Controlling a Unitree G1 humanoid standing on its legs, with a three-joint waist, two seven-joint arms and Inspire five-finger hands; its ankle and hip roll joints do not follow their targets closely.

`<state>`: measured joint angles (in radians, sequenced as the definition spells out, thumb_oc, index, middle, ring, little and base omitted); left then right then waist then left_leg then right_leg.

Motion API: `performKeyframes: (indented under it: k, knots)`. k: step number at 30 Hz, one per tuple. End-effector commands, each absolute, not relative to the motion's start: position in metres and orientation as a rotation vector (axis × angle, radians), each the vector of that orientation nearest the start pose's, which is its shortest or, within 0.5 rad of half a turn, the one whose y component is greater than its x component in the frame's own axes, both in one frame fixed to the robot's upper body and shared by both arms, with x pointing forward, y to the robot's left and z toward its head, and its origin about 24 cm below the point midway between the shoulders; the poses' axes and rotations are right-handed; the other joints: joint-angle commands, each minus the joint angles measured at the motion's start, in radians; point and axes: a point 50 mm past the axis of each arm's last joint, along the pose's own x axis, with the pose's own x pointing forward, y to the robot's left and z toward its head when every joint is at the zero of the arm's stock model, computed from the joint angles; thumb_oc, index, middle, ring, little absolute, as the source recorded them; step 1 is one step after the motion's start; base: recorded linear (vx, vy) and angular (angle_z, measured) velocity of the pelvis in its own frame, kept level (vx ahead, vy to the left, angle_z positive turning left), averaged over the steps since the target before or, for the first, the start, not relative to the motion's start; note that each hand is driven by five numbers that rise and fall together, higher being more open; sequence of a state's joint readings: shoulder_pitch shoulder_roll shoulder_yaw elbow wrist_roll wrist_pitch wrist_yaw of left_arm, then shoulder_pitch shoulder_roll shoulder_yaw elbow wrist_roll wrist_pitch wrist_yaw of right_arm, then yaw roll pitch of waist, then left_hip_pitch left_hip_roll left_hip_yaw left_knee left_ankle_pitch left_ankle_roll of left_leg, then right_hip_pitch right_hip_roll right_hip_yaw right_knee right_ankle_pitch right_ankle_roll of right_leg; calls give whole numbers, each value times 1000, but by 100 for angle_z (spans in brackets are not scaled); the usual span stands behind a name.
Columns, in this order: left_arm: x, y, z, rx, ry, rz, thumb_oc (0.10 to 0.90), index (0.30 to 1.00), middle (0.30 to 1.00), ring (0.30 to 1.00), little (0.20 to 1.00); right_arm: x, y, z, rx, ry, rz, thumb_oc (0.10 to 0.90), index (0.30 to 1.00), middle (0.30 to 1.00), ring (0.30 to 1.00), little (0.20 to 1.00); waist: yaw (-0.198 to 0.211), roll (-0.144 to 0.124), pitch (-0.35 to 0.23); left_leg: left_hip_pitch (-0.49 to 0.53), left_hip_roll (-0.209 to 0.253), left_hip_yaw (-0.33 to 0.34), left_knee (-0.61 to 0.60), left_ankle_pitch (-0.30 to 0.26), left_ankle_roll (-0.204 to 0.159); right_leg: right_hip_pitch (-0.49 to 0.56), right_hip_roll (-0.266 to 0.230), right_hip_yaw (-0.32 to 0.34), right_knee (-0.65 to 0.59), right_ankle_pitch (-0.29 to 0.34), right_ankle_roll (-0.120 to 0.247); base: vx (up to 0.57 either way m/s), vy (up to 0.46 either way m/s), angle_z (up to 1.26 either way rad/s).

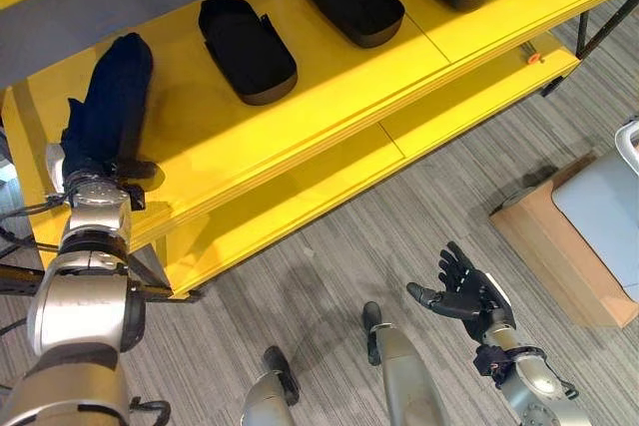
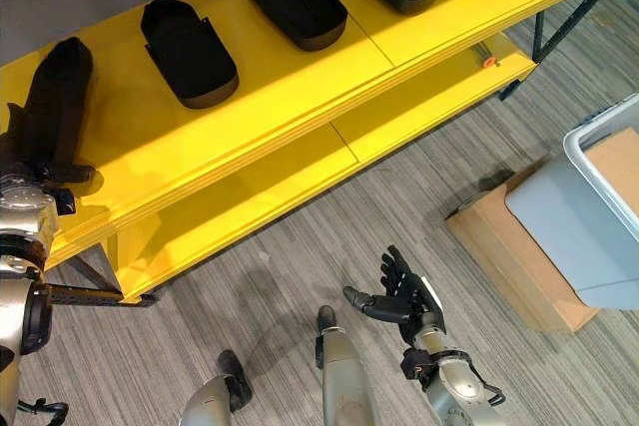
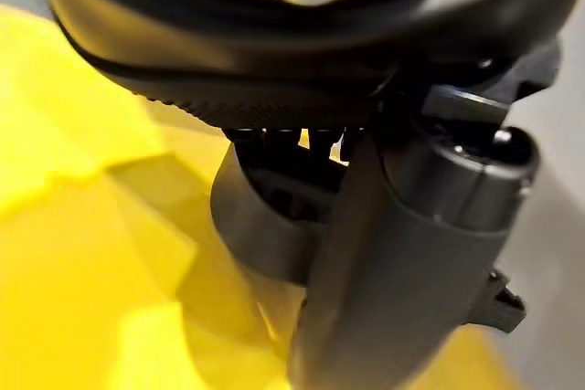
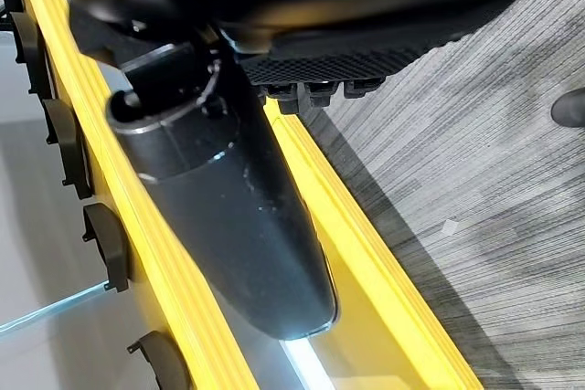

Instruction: Move parts from the plastic box to the shelf.

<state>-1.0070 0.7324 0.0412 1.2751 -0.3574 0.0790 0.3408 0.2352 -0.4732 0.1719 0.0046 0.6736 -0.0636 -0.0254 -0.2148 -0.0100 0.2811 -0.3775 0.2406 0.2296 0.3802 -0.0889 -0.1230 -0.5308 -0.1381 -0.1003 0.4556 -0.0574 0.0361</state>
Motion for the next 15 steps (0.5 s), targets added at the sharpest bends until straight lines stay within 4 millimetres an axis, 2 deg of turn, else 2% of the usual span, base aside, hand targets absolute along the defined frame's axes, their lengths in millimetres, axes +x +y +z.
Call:
performKeyframes:
  k: [1,2,6,15]
  knots:
    - [350,361,129,-242,178,807,900,1000,1000,1000,1000,205,-219,33,281,64,9,900,1000,1000,1000,1000,-6,-14,-47,-23,57,-40,51,-41,-11,45,-53,66,-28,-77,108,0,0,0]
    - [355,351,128,-364,139,781,900,1000,1000,1000,1000,205,-218,34,285,57,-1,900,1000,1000,1000,1000,-7,-13,-49,-24,57,-42,52,-42,-12,45,-54,66,-28,-78,108,0,0,0]
    - [361,336,125,-510,91,757,900,1000,1000,1000,1000,207,-217,34,283,55,-12,900,1000,1000,1000,1000,-6,-11,-51,-21,56,-43,50,-42,-13,48,-54,66,-31,-78,107,0,0,0]
    - [369,316,121,-581,74,703,900,1000,1000,1000,1000,207,-215,32,278,73,-7,900,1000,1000,1000,1000,-8,-10,-57,-15,56,-42,44,-42,-12,49,-52,67,-29,-80,104,0,0,0]
